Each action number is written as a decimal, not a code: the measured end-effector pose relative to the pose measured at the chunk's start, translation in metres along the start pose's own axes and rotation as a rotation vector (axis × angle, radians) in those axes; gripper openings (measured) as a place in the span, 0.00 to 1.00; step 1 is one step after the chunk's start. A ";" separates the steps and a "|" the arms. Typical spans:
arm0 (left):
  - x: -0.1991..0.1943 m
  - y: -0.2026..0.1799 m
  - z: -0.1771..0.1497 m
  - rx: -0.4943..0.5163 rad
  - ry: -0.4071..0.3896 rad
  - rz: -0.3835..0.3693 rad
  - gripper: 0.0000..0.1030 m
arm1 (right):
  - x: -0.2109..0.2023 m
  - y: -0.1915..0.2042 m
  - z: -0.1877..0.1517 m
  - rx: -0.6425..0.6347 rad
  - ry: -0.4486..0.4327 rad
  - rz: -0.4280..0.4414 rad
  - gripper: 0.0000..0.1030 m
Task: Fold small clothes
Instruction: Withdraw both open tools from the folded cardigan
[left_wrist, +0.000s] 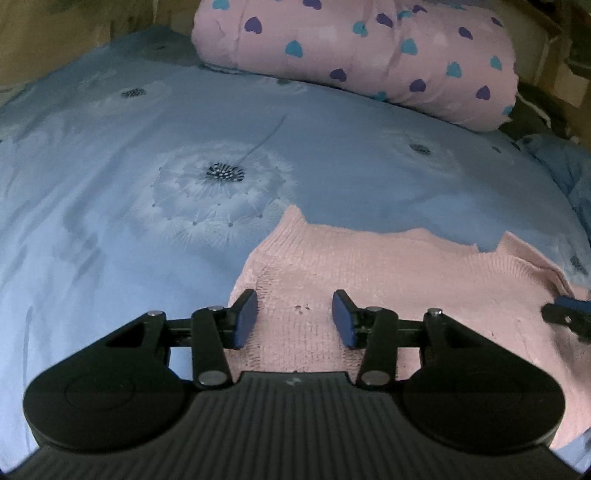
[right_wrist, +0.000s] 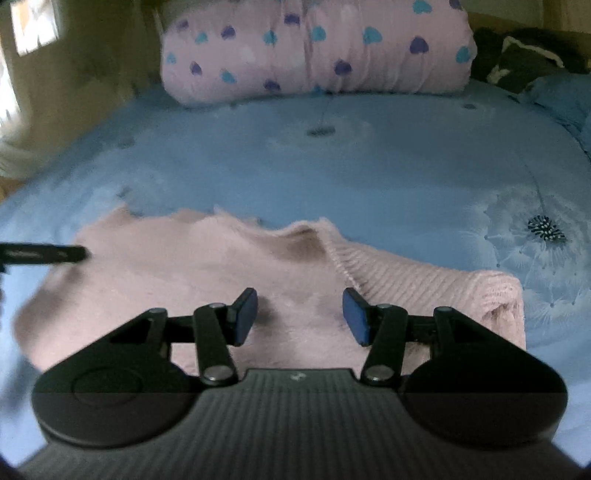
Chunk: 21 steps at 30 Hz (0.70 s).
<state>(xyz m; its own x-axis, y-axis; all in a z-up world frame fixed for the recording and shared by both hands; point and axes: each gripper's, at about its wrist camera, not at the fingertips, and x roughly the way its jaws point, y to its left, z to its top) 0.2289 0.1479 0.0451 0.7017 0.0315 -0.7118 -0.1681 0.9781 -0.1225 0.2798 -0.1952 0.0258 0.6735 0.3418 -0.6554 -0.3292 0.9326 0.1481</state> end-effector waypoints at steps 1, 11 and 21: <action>0.000 -0.001 0.000 0.005 0.000 0.003 0.50 | 0.006 -0.002 0.004 0.001 -0.003 -0.019 0.52; -0.002 -0.007 0.001 0.030 -0.002 0.022 0.52 | 0.001 -0.039 0.037 0.120 -0.115 -0.218 0.52; -0.006 -0.011 -0.001 0.021 0.000 0.024 0.59 | -0.048 -0.104 0.002 0.340 -0.087 -0.169 0.53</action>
<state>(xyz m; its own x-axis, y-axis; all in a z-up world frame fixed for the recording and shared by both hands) 0.2262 0.1370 0.0502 0.6976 0.0549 -0.7144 -0.1700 0.9813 -0.0906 0.2825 -0.3085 0.0432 0.7582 0.1753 -0.6281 0.0194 0.9567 0.2904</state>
